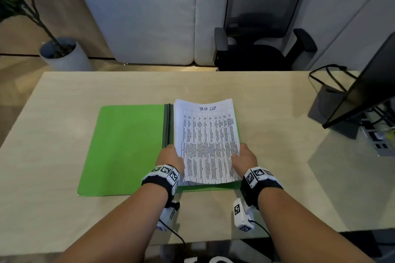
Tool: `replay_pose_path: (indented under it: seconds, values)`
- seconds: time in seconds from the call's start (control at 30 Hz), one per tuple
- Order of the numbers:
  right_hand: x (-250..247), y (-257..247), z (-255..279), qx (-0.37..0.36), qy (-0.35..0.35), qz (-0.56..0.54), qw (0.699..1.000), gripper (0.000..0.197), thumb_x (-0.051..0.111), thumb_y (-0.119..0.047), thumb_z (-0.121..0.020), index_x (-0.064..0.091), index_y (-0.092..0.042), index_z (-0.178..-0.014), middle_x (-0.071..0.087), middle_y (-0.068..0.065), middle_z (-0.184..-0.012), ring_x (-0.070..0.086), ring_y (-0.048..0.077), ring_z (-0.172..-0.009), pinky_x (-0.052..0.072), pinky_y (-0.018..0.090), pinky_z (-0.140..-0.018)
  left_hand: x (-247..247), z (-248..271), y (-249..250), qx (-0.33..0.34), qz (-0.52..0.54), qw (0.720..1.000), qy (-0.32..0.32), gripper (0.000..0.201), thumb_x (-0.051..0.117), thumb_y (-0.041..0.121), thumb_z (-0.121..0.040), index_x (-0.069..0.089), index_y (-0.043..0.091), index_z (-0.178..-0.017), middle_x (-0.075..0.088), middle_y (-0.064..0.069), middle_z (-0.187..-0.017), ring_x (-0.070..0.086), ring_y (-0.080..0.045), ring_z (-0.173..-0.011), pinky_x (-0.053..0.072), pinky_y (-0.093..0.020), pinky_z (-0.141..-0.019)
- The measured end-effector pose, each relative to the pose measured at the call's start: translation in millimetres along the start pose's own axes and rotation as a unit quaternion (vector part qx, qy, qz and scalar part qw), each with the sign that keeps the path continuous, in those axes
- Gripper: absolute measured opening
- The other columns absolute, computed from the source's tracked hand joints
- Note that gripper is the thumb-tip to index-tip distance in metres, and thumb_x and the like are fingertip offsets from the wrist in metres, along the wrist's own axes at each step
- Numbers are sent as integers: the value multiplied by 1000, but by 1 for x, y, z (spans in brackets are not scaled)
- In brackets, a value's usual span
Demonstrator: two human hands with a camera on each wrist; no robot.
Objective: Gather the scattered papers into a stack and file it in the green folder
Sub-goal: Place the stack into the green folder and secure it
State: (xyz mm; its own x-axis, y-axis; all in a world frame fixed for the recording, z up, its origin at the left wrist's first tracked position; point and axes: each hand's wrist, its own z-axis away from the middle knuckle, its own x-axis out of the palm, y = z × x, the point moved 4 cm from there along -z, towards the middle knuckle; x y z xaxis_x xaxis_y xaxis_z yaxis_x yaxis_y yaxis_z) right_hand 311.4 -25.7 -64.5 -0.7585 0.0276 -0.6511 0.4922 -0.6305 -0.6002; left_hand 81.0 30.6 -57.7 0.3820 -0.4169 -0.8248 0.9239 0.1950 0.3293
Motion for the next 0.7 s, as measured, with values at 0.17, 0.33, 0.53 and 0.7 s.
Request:
replay_pose_path:
  seconds: [0.17,0.33,0.53,0.7]
  values:
    - [0,-2,-1,-9,3,5,1000,36,45,-5,-89,49,-14,-124,62,11,-114,56,26,-93,43,27,-81,-2,-1,-1,1,-7,1000,-1,32,59,20,-93,50,1,-117,62,-13,-113,62,-27,-99,49,-28,-73]
    - [1,-4,-3,0,-1,39,999,38,45,-6,-90,45,-11,-127,57,14,-118,57,31,-100,45,30,-83,0,-2,-1,-1,-3,1000,1,32,60,20,-93,50,1,-116,61,-14,-112,63,-27,-99,47,-27,-71]
    - [7,-14,2,36,-5,148,988,59,45,-3,-85,27,-3,-140,33,14,-137,48,32,-115,46,38,-91,-4,-1,-1,-13,27,999,21,45,62,12,-86,45,1,-126,49,-14,-125,58,-27,-105,50,-30,-80]
    - [2,-30,16,-12,70,259,963,68,51,-15,-82,23,-7,-144,33,11,-138,40,30,-121,45,43,-92,-23,-3,-12,30,80,993,84,50,58,9,-87,44,6,-135,45,-14,-130,53,-29,-113,47,-34,-94]
